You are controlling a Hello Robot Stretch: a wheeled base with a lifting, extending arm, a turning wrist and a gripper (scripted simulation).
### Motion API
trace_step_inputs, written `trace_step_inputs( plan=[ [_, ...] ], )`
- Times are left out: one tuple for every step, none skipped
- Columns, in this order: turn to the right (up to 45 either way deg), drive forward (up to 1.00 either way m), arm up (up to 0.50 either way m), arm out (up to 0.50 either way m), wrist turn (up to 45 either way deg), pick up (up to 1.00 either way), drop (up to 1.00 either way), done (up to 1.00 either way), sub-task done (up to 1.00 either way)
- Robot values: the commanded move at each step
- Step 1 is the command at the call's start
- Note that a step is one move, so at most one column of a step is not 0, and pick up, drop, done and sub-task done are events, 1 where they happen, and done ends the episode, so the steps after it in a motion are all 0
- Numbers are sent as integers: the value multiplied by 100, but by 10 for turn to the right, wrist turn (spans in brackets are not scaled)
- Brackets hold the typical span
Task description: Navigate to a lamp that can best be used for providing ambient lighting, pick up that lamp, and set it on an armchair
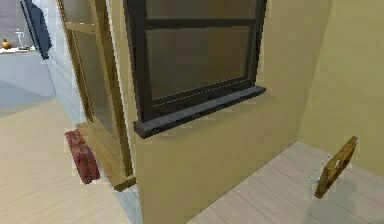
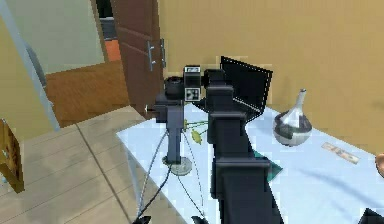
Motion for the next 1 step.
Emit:
trace_step_inputs(
  plan=[
    [0, 0, 0, 0, 450, 0, 0, 0, 0]
  ],
)
